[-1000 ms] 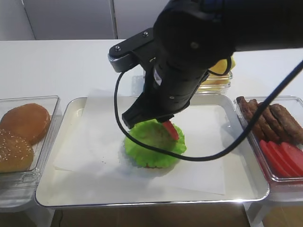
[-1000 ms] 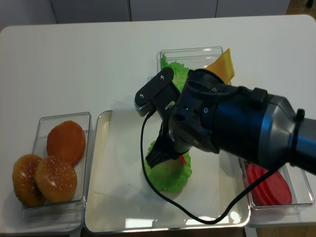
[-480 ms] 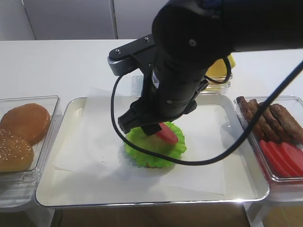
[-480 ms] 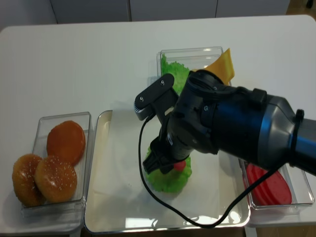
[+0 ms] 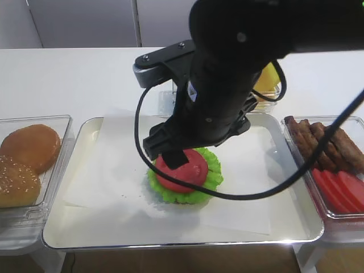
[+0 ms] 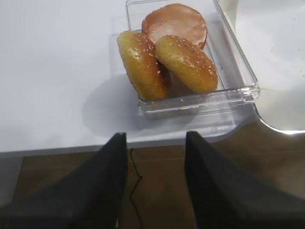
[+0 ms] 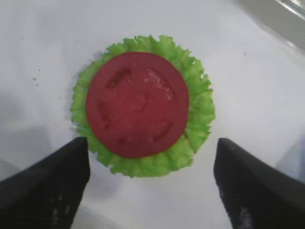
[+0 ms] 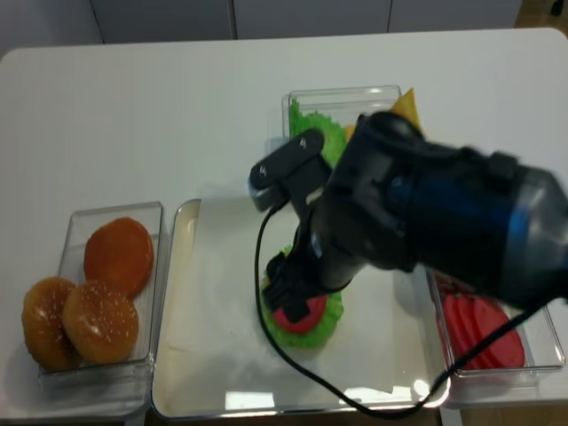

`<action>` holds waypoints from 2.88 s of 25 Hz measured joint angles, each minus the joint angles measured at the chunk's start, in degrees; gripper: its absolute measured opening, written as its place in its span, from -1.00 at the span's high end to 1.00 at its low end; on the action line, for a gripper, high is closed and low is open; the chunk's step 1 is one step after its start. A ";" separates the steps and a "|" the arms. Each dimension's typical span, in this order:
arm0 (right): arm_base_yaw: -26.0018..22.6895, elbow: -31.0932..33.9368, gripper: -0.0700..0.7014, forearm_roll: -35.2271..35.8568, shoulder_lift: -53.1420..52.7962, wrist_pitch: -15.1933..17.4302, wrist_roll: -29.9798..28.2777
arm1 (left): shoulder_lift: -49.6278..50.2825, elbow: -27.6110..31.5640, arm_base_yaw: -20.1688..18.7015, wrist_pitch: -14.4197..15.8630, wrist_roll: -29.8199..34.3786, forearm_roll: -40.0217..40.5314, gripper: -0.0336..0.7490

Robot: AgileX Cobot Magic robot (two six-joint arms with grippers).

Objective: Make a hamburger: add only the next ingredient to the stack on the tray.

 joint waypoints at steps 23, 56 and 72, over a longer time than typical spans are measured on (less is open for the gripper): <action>-23.64 18.13 -0.44 9.03 -44.82 18.36 -13.86 | 0.00 0.00 0.00 0.00 0.00 0.00 0.14; -23.79 42.94 -0.44 8.62 -92.72 12.40 -15.47 | 0.00 0.00 0.00 -0.03 0.00 0.00 0.14; -32.47 42.94 -0.44 8.62 -92.72 12.06 -15.47 | 0.00 0.00 0.00 -0.03 0.00 0.00 0.14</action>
